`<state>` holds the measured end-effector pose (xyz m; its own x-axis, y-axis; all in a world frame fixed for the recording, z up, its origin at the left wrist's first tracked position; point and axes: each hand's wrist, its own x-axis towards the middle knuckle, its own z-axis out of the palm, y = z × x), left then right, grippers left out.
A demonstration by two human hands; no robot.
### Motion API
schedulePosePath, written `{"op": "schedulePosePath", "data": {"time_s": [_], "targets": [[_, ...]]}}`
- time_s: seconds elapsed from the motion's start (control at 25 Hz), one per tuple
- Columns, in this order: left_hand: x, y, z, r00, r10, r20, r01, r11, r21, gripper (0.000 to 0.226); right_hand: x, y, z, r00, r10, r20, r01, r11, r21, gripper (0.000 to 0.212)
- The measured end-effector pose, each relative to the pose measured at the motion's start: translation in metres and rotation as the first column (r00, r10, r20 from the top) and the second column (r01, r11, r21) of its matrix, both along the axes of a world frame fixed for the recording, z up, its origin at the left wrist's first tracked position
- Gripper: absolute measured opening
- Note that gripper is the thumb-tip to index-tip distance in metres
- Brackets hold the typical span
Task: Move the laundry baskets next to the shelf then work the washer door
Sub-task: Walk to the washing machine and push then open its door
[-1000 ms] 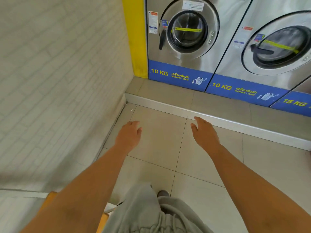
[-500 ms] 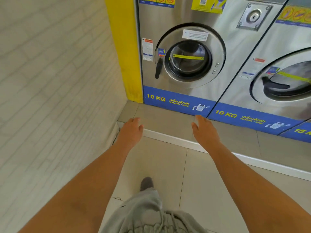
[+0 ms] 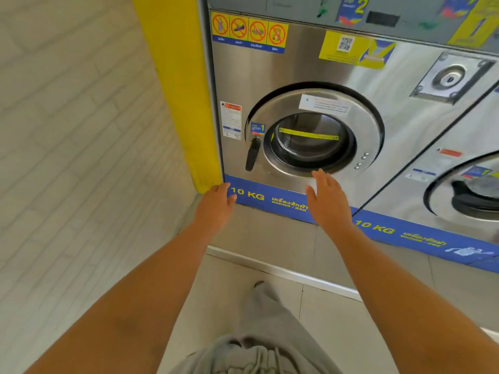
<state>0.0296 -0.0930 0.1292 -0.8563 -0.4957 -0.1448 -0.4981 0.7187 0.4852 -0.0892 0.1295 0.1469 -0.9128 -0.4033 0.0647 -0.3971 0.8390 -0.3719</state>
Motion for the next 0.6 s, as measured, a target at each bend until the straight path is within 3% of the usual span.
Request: {"op": "schedulePosePath", "data": {"time_s": [0.12, 0.44, 0.6], "targets": [[-0.060, -0.012, 0.009, 1.000, 0.000, -0.030, 0.000, 1.000, 0.004, 0.049, -0.059, -0.024, 0.014, 0.994, 0.021, -0.103, -0.023, 1.000, -0.019, 0.049], [-0.181, -0.040, 0.032, 0.967, -0.177, -0.181, 0.181, 0.983, 0.005, 0.060, -0.147, -0.065, 0.050, 0.949, 0.050, -0.311, -0.006, 0.990, 0.139, 0.055], [-0.219, -0.050, 0.035, 0.943, -0.272, -0.191, 0.275, 0.961, -0.012, 0.069, -0.168, -0.069, 0.051, 0.955, 0.000, -0.297, 0.068, 0.973, 0.221, 0.057]]}}
